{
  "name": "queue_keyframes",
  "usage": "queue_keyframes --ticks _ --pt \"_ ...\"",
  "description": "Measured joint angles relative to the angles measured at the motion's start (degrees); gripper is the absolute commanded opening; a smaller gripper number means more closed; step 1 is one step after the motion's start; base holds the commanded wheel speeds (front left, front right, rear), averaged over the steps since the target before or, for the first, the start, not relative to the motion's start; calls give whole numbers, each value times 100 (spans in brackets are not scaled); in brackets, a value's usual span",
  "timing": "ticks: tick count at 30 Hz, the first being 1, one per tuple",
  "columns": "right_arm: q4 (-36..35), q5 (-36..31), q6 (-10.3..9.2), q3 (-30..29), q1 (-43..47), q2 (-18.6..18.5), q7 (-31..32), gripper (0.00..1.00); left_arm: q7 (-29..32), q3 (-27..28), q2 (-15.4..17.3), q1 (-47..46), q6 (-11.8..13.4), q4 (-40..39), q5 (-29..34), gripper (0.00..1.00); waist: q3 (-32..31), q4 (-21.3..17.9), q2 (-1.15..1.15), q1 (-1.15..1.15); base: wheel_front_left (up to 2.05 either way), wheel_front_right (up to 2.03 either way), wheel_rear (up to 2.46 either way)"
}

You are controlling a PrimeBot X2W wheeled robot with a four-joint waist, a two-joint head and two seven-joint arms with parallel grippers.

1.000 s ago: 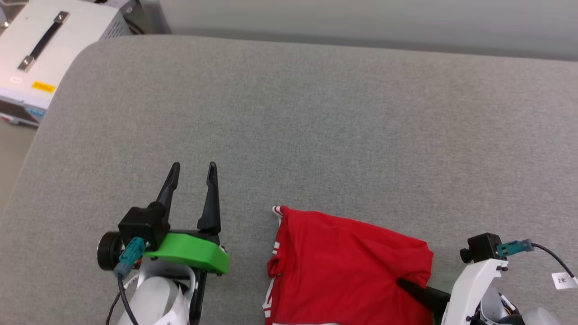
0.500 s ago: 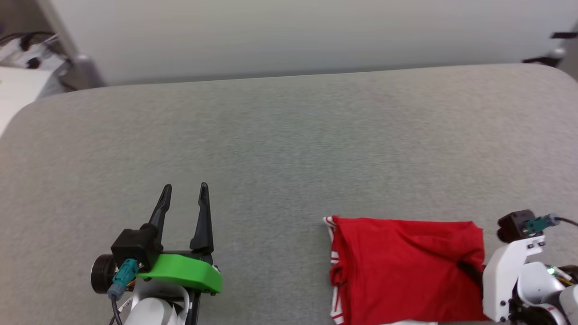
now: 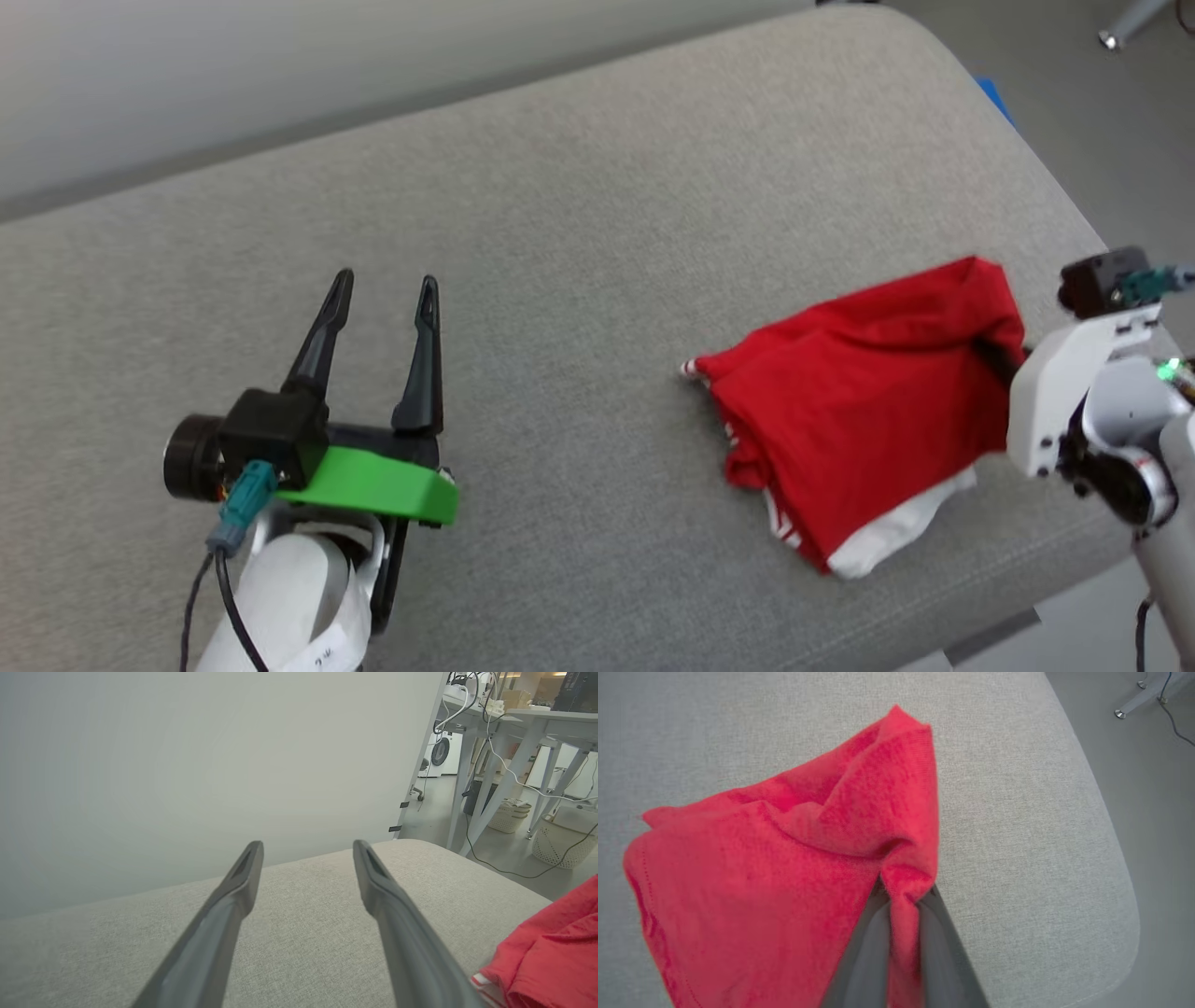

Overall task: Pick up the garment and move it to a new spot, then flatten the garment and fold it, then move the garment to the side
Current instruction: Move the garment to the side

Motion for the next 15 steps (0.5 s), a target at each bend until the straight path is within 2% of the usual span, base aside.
queue_keyframes --ticks 7,15 --pt "1272 -120 0 -203 -1111 -276 -911 0 385 -188 212 -601 -64 -443 291 100 757 -270 0 0 0 0 0" --pt "2668 -328 0 -833 -2101 -673 -1785 0 658 -379 313 -1269 -204 -847 498 100 1704 -244 0 1 0 0 0"
